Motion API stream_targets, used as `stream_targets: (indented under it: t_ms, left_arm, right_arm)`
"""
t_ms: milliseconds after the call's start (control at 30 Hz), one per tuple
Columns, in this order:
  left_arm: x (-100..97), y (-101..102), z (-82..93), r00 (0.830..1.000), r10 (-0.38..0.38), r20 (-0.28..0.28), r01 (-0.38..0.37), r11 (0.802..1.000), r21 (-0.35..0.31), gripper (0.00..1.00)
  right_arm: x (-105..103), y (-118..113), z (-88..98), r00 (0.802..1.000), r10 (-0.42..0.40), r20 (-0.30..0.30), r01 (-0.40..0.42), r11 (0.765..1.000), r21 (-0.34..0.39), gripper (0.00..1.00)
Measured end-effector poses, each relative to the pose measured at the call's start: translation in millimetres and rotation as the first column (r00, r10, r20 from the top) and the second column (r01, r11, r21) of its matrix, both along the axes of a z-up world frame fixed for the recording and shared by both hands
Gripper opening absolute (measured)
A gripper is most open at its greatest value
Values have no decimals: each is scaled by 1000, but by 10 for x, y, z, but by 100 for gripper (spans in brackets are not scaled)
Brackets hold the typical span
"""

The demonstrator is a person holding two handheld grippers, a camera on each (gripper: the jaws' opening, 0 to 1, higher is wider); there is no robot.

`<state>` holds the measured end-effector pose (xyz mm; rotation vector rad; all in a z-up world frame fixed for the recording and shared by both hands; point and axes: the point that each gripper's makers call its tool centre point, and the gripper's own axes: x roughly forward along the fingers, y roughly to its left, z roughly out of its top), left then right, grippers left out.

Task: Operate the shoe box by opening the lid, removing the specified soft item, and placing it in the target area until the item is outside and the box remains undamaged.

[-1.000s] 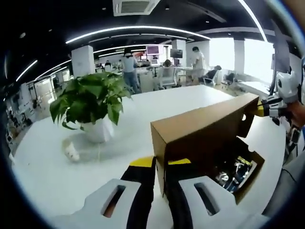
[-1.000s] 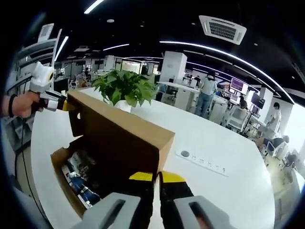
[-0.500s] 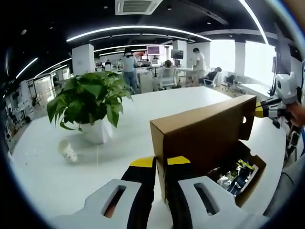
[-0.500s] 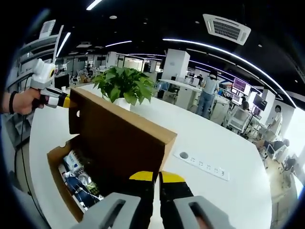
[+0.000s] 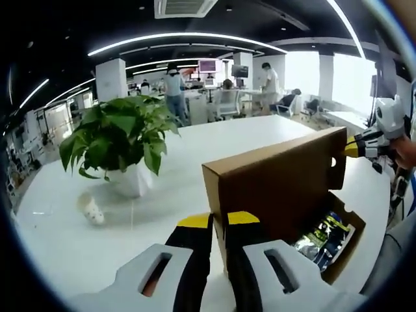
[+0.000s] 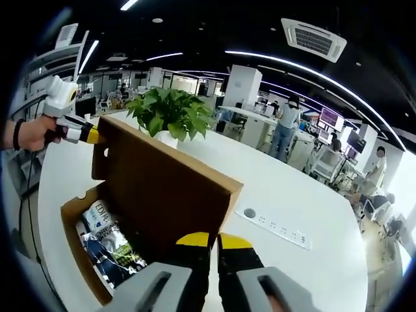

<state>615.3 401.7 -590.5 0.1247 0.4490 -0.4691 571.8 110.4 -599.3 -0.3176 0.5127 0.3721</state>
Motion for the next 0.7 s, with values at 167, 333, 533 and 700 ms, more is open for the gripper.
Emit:
stream_targets:
  t_ms: [167,333,533,700]
  left_arm:
    - [33,-6,-13,1000,3,-8,-3,1000,-2,6]
    - [70,-6,-27,1000,-2,-14,2,1000,-3,5]
    - [125,-20,-52,1000,1,-25,-1,1000,4,5]
    - [158,-33,-66,999,0,-34,0,1000,20,5]
  right_arm:
    - [27,-5,-6,1000,-1,-7,1,1000,-6,0]
    - [64,-12,-20,1000,0,-11,0,1000,-7,0]
    - [134,-17,-39,1000,-5,-23,4,1000,-13,0]
    - [202,-35,-60,999,-16,-34,16,1000,-8,0]
